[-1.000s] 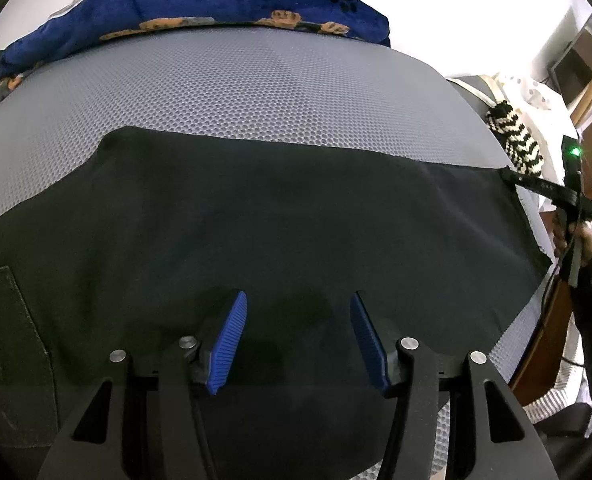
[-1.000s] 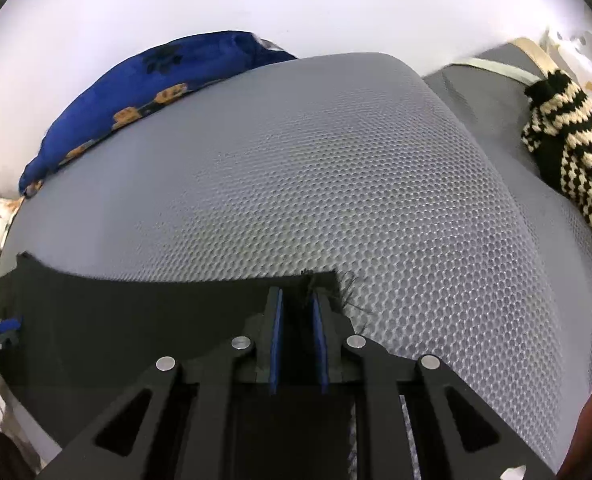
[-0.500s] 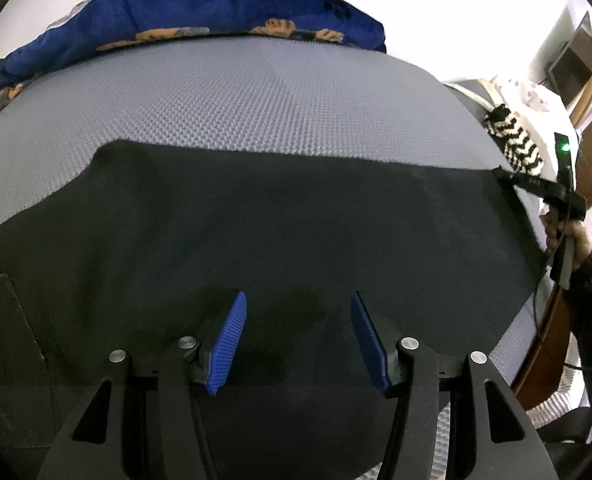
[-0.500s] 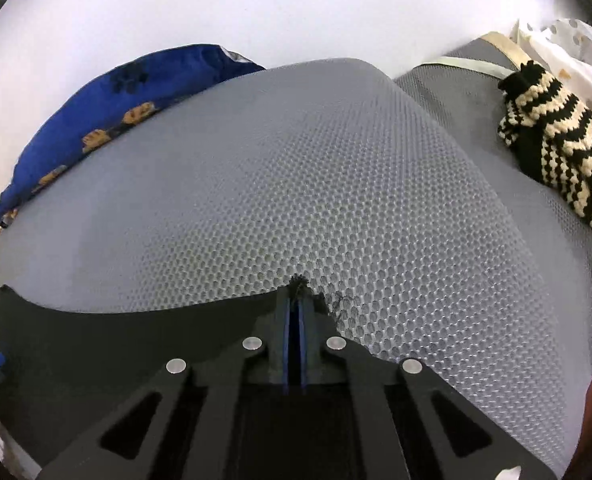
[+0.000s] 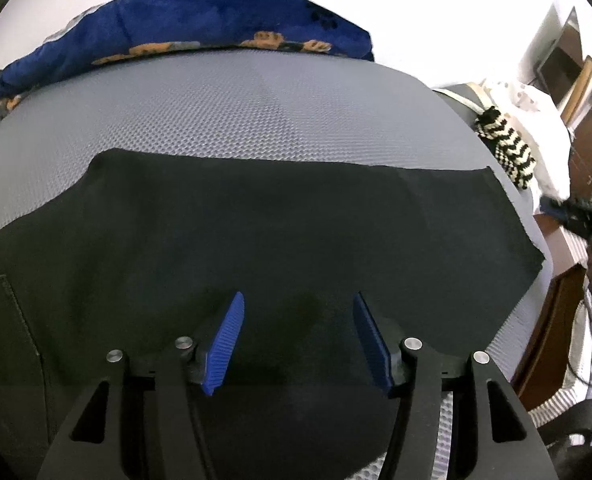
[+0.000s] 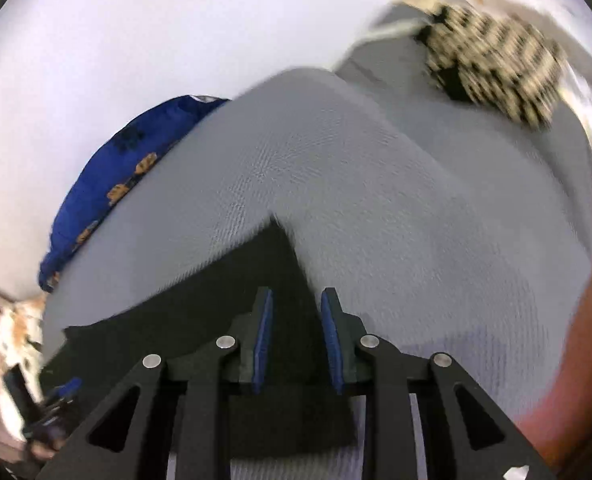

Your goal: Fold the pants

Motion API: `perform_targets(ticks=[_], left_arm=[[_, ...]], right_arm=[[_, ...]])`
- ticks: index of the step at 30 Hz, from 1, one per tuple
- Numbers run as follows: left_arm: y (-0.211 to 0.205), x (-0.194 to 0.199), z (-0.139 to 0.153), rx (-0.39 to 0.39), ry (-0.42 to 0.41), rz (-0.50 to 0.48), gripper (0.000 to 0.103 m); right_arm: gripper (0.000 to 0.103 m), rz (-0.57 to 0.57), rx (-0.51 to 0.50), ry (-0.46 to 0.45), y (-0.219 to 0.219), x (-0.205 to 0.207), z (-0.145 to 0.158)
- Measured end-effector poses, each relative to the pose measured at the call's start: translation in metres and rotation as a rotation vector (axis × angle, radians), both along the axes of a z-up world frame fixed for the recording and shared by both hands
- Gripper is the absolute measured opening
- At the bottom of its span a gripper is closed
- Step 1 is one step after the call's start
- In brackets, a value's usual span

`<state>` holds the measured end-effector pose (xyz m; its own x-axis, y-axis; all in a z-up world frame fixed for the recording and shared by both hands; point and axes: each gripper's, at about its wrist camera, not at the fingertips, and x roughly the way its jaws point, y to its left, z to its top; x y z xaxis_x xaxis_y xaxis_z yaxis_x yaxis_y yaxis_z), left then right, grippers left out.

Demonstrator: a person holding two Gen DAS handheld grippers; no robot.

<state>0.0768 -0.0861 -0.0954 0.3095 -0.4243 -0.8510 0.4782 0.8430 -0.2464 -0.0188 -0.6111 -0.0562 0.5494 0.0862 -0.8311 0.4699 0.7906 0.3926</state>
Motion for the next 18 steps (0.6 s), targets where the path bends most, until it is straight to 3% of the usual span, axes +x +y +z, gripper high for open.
perform_targets(ticks=[7, 13, 18], left_arm=[[0.002, -0.017, 0.001, -0.015, 0.005, -0.036, 0.059], [0.009, -0.032, -0.006, -0.015, 0.030, -0.035, 0.059], [0.013, -0.035, -0.007, -0.033, 0.033, -0.032, 0.062]], right_arm=[[0.025, -0.089, 0.223, 0.044, 0.019, -0.063, -0.030], [0.030, -0.123, 0.280, 0.071, 0.032, -0.069, -0.054], [0.032, -0.173, 0.320, 0.002, 0.025, -0.070, -0.063]])
